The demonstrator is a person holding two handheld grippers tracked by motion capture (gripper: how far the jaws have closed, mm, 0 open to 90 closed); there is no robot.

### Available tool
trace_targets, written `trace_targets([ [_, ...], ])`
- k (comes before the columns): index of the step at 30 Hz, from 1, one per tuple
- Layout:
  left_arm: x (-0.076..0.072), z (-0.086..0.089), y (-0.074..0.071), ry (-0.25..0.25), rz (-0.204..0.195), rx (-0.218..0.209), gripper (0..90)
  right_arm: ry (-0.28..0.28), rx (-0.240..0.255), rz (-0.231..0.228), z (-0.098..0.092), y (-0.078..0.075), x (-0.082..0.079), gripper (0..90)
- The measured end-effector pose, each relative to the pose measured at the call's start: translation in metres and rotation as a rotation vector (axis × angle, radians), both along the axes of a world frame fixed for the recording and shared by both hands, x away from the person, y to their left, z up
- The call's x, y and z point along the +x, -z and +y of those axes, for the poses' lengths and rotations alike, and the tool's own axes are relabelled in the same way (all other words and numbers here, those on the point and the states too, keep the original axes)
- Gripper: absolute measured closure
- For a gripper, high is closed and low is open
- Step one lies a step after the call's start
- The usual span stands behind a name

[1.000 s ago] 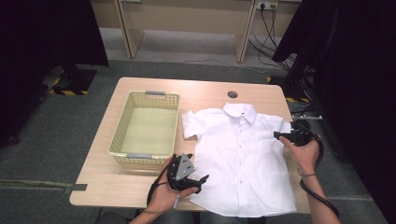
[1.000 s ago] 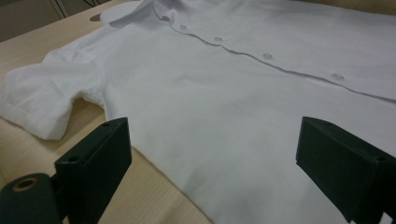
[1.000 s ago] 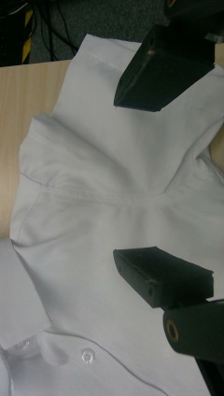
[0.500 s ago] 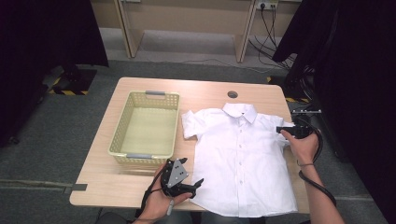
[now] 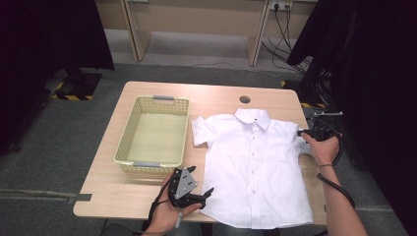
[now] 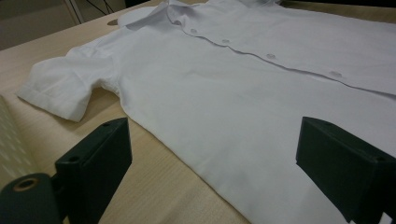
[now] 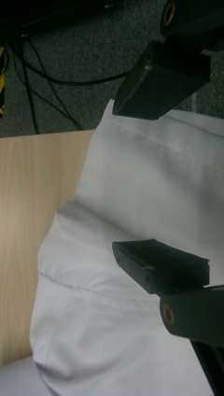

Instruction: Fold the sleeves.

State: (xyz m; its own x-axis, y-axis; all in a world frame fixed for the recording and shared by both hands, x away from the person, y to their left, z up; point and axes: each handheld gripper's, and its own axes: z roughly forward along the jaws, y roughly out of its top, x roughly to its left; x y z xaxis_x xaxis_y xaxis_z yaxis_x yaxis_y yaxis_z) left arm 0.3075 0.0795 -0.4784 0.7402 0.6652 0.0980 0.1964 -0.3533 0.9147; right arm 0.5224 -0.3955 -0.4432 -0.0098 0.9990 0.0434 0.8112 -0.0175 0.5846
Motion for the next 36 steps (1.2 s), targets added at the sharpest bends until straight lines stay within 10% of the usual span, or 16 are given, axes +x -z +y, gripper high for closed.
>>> trace_targets([
  [19, -0.001, -0.001, 0.000, -0.007, -0.005, 0.005, 9.7, -0.006, -0.083, -0.018, 0.000, 0.012, -0.002, 66.2],
  [36, -0.002, -0.001, 0.000, -0.008, -0.013, 0.014, 9.7, -0.021, -0.006, -0.017, 0.001, 0.012, -0.002, 90.0],
])
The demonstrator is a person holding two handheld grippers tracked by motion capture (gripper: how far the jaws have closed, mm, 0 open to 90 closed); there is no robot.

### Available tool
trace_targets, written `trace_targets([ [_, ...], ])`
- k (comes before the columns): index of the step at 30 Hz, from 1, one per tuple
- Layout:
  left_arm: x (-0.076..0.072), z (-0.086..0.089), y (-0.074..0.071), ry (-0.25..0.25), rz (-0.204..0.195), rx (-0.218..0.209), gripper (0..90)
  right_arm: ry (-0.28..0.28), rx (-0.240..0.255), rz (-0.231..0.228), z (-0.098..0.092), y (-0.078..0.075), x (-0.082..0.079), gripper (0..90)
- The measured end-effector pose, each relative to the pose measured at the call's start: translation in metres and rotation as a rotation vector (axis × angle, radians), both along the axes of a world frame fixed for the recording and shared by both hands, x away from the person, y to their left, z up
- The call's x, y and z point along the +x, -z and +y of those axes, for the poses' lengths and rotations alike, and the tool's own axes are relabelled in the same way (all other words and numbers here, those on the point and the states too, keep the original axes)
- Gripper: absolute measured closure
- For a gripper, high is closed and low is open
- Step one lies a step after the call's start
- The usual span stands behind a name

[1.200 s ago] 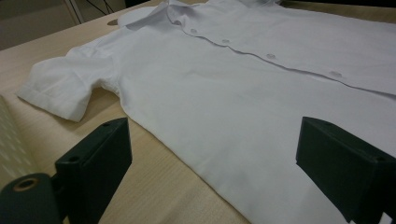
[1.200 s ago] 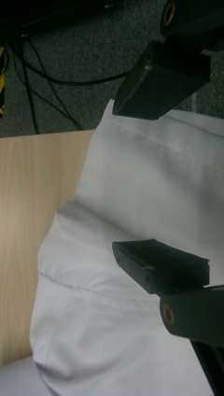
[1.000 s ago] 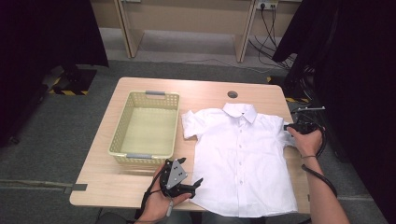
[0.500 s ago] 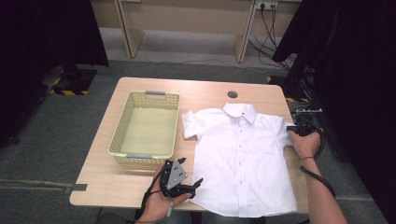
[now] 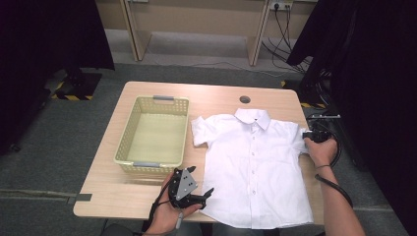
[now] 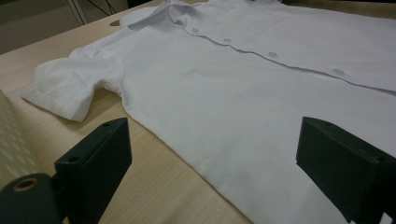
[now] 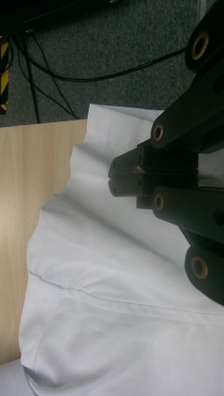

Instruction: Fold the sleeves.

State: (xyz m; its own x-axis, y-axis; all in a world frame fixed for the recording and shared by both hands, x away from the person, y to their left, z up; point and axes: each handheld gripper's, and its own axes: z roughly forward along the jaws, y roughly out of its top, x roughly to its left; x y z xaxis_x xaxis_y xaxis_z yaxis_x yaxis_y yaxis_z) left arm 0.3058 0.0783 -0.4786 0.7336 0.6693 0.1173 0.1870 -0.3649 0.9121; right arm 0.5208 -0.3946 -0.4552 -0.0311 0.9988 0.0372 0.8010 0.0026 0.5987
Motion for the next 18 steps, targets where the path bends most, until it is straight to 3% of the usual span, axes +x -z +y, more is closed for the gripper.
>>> trace_targets([
  [18, -0.001, 0.000, 0.000, 0.000, -0.006, 0.004, 9.6, 0.007, 0.013, -0.055, 0.004, -0.019, -0.007, 90.0],
])
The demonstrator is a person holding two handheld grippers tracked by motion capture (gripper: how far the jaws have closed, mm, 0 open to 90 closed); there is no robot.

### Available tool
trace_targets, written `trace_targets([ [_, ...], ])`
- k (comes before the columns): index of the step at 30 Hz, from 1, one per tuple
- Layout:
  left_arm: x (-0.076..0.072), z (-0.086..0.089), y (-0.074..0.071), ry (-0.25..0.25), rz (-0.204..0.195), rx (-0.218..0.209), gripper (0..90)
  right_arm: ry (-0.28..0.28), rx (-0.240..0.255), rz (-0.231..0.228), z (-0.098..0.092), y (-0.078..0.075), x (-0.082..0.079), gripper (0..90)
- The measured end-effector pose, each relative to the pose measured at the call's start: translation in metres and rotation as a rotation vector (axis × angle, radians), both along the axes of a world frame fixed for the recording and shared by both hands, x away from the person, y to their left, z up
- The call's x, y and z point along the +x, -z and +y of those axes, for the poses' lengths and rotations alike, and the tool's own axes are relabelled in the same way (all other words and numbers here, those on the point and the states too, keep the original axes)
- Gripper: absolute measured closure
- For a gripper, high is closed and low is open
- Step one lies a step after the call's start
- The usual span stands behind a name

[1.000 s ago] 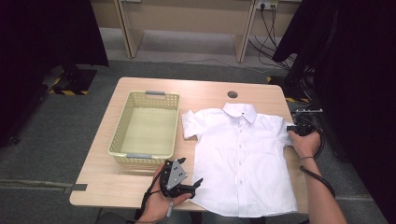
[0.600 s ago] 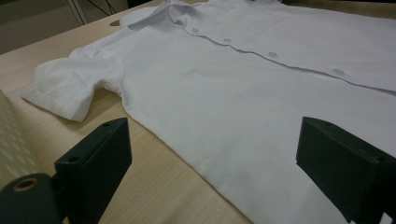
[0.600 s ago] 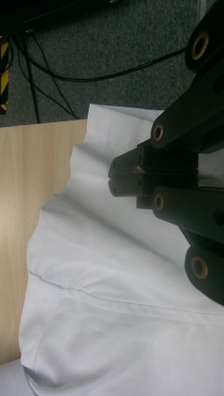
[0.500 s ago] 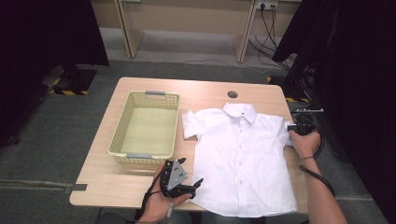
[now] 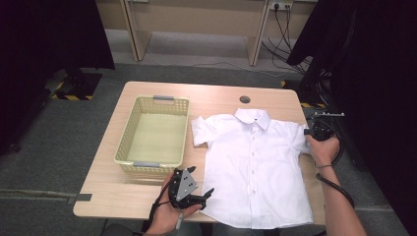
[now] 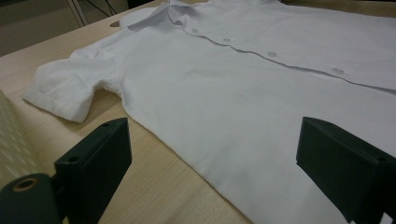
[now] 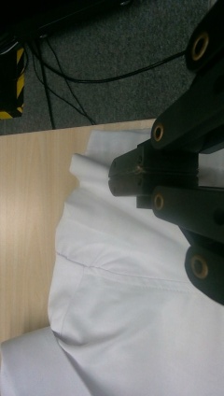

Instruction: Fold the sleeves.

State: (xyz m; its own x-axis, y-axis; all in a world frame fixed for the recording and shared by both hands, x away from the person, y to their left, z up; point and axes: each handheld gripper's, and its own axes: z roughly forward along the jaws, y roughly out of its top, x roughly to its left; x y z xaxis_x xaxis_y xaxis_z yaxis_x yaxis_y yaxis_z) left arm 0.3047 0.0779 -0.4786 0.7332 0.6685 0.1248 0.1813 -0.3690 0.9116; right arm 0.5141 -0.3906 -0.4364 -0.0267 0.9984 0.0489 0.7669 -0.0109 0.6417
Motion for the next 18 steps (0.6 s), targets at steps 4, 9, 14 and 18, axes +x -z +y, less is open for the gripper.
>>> trace_targets([
  [4, 0.000, 0.000, 0.000, 0.000, -0.002, 0.001, 9.6, -0.002, 0.001, -0.011, 0.001, -0.002, -0.002, 90.0],
  [9, 0.000, -0.001, 0.000, -0.002, -0.002, 0.003, 9.6, -0.011, 0.003, -0.031, 0.004, -0.007, -0.006, 90.0],
  [14, 0.000, 0.000, 0.000, -0.001, -0.003, 0.003, 9.6, -0.027, 0.013, -0.053, 0.012, -0.014, -0.009, 90.0],
  [18, 0.000, 0.000, 0.000, -0.002, -0.004, 0.002, 9.6, -0.047, 0.012, -0.071, 0.018, -0.019, -0.010, 90.0],
])
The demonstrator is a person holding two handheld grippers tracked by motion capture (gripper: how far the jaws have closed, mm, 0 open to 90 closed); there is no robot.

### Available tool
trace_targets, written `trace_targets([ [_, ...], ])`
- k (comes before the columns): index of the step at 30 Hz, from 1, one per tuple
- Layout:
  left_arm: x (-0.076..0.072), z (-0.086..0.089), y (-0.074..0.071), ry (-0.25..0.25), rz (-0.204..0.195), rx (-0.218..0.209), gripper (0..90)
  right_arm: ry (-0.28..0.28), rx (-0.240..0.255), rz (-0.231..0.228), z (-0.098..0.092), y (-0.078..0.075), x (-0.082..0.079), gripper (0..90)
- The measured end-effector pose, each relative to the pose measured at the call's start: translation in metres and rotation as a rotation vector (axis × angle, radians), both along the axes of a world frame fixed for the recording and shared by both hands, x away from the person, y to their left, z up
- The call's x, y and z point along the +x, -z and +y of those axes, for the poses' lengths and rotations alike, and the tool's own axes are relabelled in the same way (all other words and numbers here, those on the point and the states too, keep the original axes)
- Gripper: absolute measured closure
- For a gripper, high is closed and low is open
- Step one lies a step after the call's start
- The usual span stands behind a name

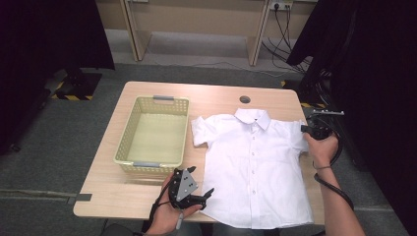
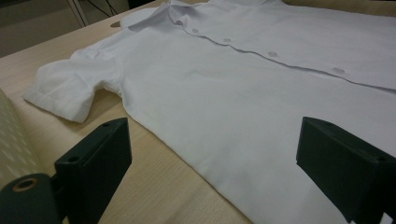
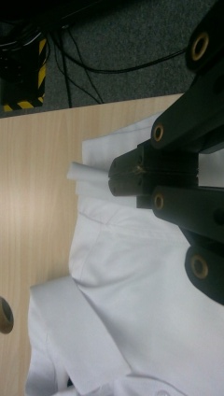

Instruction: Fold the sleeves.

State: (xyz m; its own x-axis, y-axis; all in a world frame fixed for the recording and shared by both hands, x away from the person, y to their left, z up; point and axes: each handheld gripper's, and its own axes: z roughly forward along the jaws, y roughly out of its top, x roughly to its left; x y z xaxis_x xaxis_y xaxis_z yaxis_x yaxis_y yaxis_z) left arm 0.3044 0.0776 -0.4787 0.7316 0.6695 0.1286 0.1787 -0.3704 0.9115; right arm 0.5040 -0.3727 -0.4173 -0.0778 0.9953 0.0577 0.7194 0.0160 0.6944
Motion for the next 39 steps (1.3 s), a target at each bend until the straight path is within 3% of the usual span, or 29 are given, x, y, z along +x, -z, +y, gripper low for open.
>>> trace_targets([
  [14, 0.000, -0.001, 0.000, 0.001, -0.003, 0.006, 9.6, -0.062, -0.003, -0.035, 0.029, -0.013, -0.004, 90.0],
  [39, -0.001, -0.001, 0.000, 0.001, -0.006, 0.008, 9.5, -0.126, -0.015, -0.024, 0.059, -0.004, -0.003, 90.0],
])
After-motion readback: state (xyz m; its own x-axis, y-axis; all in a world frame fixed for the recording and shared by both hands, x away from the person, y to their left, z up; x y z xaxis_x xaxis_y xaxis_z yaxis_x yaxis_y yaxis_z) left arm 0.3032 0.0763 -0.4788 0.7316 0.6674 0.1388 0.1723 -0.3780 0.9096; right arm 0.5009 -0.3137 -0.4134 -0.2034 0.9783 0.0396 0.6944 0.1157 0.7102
